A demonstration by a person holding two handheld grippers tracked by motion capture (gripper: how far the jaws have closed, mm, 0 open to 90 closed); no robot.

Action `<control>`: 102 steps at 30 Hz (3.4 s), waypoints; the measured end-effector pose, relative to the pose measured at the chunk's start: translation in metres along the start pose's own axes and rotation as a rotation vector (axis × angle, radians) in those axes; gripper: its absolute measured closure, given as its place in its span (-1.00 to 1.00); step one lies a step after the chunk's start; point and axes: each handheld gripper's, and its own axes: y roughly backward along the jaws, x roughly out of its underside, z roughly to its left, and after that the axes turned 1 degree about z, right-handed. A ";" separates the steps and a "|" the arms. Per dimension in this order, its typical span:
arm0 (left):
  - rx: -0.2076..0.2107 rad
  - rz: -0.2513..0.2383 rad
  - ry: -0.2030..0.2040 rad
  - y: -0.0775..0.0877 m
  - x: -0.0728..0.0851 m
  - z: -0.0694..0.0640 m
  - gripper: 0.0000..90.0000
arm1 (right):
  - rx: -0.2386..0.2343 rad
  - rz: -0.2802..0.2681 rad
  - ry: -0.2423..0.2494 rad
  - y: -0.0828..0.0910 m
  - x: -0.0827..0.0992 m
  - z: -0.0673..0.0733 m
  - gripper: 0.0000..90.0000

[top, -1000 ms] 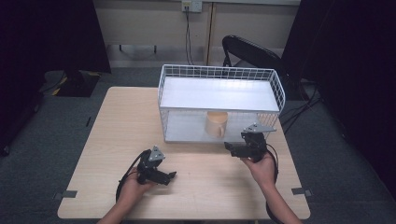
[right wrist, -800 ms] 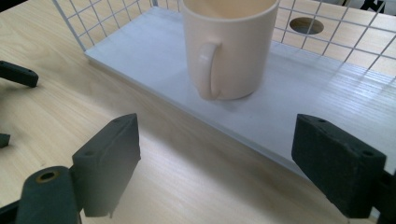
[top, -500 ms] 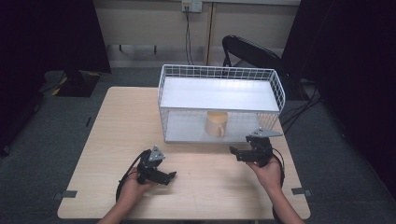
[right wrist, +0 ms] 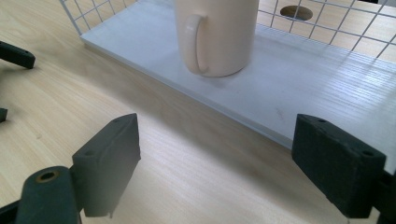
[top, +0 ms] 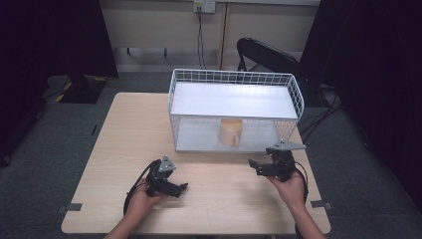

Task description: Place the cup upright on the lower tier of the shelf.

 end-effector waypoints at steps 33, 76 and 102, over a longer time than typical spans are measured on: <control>-0.003 0.001 0.002 0.000 0.000 0.000 -0.93 | 0.008 0.044 0.024 0.015 0.032 -0.012 -0.67; -0.005 0.000 0.004 0.000 0.000 -0.001 -0.93 | 0.017 0.120 0.073 0.029 0.074 -0.027 -0.67; -0.005 -0.002 0.003 0.000 0.000 0.000 -0.93 | 0.033 0.158 0.103 0.035 0.094 -0.034 -0.67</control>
